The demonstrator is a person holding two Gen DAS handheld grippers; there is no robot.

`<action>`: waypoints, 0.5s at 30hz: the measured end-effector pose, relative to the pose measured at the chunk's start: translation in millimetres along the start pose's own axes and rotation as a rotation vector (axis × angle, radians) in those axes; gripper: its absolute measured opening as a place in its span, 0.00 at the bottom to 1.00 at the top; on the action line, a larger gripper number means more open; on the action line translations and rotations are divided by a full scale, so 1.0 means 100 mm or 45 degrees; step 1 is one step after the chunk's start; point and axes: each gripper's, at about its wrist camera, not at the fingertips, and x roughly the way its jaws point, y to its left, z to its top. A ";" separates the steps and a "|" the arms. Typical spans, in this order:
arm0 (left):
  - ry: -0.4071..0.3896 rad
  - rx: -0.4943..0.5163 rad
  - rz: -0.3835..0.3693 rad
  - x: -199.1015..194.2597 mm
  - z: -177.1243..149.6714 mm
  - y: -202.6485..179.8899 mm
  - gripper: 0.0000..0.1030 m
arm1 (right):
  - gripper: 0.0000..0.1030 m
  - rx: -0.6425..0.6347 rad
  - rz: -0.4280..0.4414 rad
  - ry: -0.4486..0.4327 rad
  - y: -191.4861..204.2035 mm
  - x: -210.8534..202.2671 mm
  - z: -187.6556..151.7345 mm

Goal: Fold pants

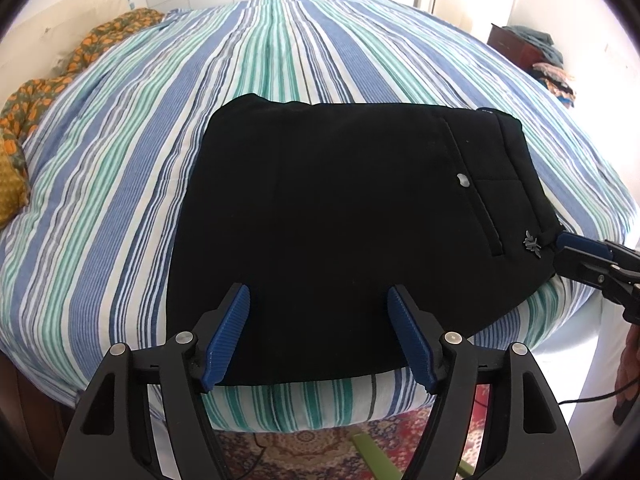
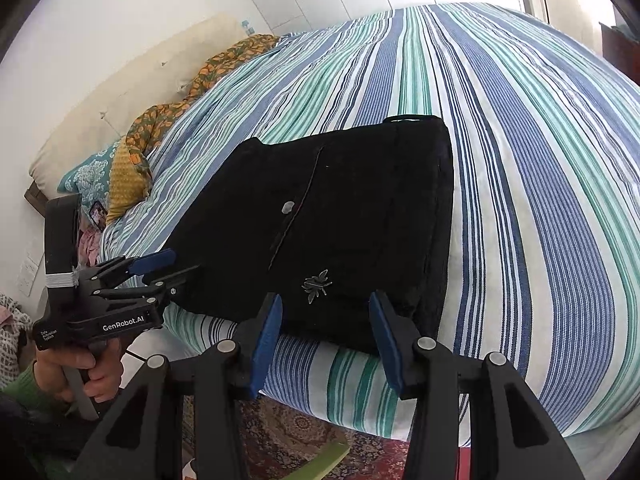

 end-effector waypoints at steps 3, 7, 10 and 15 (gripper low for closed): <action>0.001 -0.002 -0.001 0.01 0.00 0.00 0.72 | 0.45 0.005 0.004 -0.002 -0.01 0.00 0.00; 0.001 -0.002 -0.001 0.00 0.00 0.01 0.72 | 0.45 0.005 0.005 -0.002 -0.01 0.01 0.00; 0.006 -0.003 0.000 0.01 -0.01 0.01 0.72 | 0.45 0.009 0.009 -0.001 -0.01 0.01 0.00; 0.017 -0.009 -0.001 -0.01 0.00 0.02 0.75 | 0.45 0.024 0.017 -0.003 -0.01 0.01 0.01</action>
